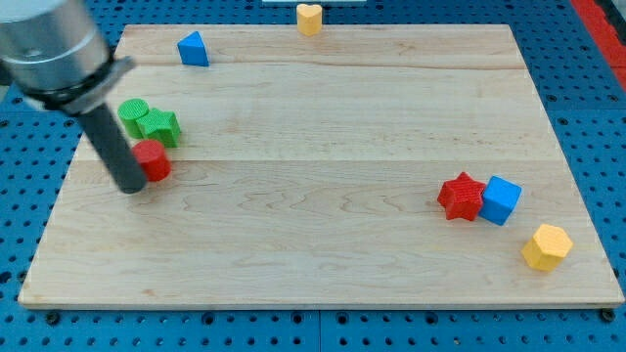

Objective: Move blue triangle to the top of green circle

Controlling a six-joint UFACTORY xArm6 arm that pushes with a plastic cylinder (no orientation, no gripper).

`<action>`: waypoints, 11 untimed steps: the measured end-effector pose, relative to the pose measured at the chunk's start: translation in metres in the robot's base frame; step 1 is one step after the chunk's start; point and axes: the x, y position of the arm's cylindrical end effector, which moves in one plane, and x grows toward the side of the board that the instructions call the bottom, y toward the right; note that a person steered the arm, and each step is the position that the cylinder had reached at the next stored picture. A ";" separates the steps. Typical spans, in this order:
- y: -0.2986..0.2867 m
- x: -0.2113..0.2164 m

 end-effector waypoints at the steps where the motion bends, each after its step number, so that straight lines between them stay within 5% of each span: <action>1: 0.001 -0.029; 2: 0.031 -0.028; 3: 0.122 -0.094; 5: 0.129 -0.271; 7: 0.040 -0.240; 8: 0.044 -0.218; 10: 0.065 -0.282; 11: 0.021 -0.249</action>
